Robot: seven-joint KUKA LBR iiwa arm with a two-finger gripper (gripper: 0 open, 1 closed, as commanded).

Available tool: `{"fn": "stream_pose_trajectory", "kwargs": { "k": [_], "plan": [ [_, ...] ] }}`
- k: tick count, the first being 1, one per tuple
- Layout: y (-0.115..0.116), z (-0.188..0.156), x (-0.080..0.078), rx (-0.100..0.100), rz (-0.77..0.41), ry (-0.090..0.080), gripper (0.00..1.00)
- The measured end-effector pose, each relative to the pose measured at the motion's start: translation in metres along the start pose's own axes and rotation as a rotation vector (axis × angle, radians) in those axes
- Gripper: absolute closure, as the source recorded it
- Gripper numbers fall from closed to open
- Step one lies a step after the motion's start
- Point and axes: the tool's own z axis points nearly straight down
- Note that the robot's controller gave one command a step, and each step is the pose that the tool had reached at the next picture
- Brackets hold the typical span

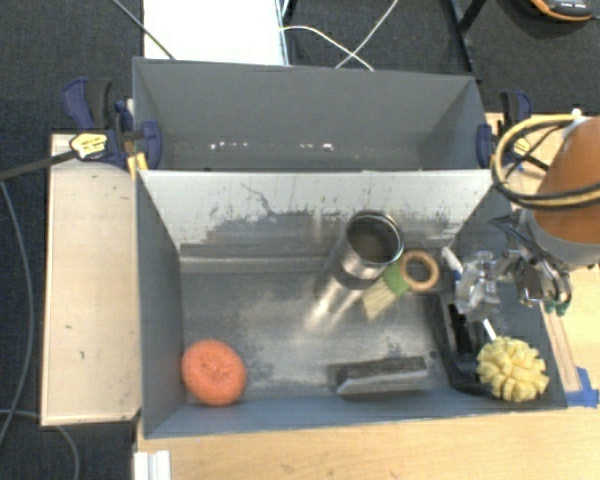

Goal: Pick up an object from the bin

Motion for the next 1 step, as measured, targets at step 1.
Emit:
{"fn": "stream_pose_trajectory", "kwargs": {
  "k": [1],
  "plan": [
    [-0.0073,0.0166,0.0092,0.000,0.054,0.006,1.00]
  ]
}}
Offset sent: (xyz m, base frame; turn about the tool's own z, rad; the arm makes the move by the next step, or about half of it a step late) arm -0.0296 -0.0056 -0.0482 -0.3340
